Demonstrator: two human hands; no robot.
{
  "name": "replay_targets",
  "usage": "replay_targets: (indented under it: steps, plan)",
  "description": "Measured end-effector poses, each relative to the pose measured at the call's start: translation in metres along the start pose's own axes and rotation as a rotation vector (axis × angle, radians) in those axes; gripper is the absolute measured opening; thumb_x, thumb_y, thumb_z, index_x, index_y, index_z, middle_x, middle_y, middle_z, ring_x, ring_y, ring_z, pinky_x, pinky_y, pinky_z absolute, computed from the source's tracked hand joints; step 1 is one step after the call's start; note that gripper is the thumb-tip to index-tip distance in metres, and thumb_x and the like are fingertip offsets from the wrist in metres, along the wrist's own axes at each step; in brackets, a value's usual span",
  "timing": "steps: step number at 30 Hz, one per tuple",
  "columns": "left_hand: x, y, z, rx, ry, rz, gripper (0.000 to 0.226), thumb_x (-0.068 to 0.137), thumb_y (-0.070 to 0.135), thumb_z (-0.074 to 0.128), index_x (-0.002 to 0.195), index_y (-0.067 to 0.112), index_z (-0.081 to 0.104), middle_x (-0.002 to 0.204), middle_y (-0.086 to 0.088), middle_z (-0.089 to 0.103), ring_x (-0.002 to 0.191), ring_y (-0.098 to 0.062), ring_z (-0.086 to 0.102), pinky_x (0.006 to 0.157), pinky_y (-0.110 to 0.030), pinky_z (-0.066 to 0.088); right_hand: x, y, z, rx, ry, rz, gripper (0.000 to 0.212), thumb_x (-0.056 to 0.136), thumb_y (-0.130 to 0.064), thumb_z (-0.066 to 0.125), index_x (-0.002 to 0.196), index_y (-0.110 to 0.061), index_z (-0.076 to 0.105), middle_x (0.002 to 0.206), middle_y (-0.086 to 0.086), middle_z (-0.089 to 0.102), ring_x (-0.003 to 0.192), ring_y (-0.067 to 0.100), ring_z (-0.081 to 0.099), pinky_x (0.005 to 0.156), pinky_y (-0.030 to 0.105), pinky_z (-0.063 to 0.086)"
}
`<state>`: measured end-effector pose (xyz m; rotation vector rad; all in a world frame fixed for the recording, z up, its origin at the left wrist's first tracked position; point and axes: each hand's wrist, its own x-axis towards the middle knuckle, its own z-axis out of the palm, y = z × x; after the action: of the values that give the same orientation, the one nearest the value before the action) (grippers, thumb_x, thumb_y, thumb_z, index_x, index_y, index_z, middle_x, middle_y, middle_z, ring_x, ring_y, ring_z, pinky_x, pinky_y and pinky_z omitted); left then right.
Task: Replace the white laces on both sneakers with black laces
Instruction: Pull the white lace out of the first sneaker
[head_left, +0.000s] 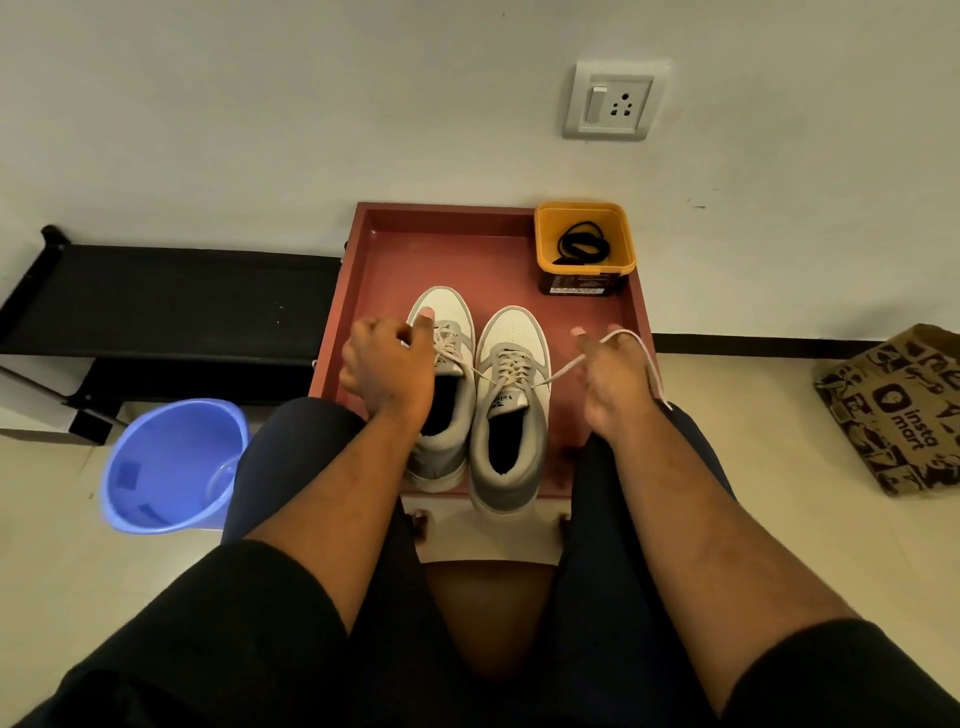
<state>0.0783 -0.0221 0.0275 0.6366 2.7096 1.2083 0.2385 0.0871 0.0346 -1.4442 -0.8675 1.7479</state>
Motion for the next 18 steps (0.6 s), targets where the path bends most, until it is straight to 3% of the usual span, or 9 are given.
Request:
replay_targets:
  steps: [3,5,7,8,11,15,18]
  plan:
    - [-0.012,0.002,-0.001,0.141,-0.120,0.326,0.019,0.086,0.046,0.063,0.087,0.026,0.065,0.125,0.001,0.049,0.122,-0.021,0.042,0.097,-0.037,0.030,-0.001,0.005,0.004,-0.040,0.129,0.007,0.039,0.086,-0.018,0.072,0.116,-0.013,0.047,0.109,-0.002,0.052,0.105,0.014,0.045,0.091,0.031,0.034]
    - [-0.025,0.004,0.002,0.266,-0.301,0.464,0.022,0.085,0.052,0.063,0.090,0.032,0.069,0.139,0.003,0.041,0.135,-0.022,0.027,0.106,-0.045,0.025,-0.001,0.004,0.001,0.029,0.182,0.023,0.037,0.086,-0.018,0.072,0.117,-0.011,0.053,0.109,-0.002,0.053,0.107,0.015,0.046,0.092,0.028,0.036]
    - [-0.033,0.005,0.008,0.367,-0.432,0.479,0.027,0.084,0.055,0.062,0.092,0.031,0.071,0.150,0.004,0.030,0.144,-0.025,0.010,0.111,-0.051,0.012,-0.003,0.007,0.001,-0.125,0.167,-0.022,0.022,0.086,-0.020,0.072,0.099,-0.011,0.056,0.093,-0.001,0.055,0.098,0.018,0.051,0.076,0.024,0.041]
    - [-0.034,0.006,0.009,0.398,-0.465,0.463,0.028,0.085,0.055,0.063,0.093,0.030,0.072,0.153,0.003,0.026,0.146,-0.026,0.005,0.112,-0.052,0.009,-0.006,0.009,0.003,-0.236,0.162,-0.052,0.024,0.086,-0.022,0.072,0.100,-0.010,0.056,0.093,0.001,0.057,0.096,0.019,0.053,0.068,0.024,0.041]
    - [-0.034,0.005,0.010,0.443,-0.481,0.408,0.031,0.087,0.055,0.060,0.099,0.030,0.073,0.156,0.001,0.023,0.147,-0.029,0.003,0.113,-0.053,0.009,-0.015,0.018,0.004,-0.568,0.123,-0.190,0.047,0.088,-0.020,0.069,0.130,-0.008,0.052,0.122,0.008,0.059,0.108,0.021,0.056,0.083,0.029,0.048]
    - [-0.040,-0.001,0.010,0.493,-0.498,0.336,0.042,0.089,0.063,0.050,0.104,0.030,0.073,0.158,0.000,0.020,0.146,-0.030,0.007,0.112,-0.054,0.013,-0.020,0.033,0.009,-1.012,-0.141,-0.478,0.029,0.093,-0.012,0.059,0.121,-0.008,0.064,0.116,0.002,0.065,0.107,0.017,0.060,0.091,0.017,0.039]
    - [-0.042,-0.005,0.009,0.576,-0.477,0.432,0.043,0.095,0.060,0.040,0.109,0.031,0.068,0.159,-0.001,0.019,0.146,-0.030,0.007,0.111,-0.052,0.015,-0.016,0.037,0.015,-1.199,-0.227,-0.585,0.024,0.090,-0.011,0.057,0.112,-0.007,0.068,0.112,0.011,0.069,0.106,0.028,0.061,0.104,0.036,0.042]
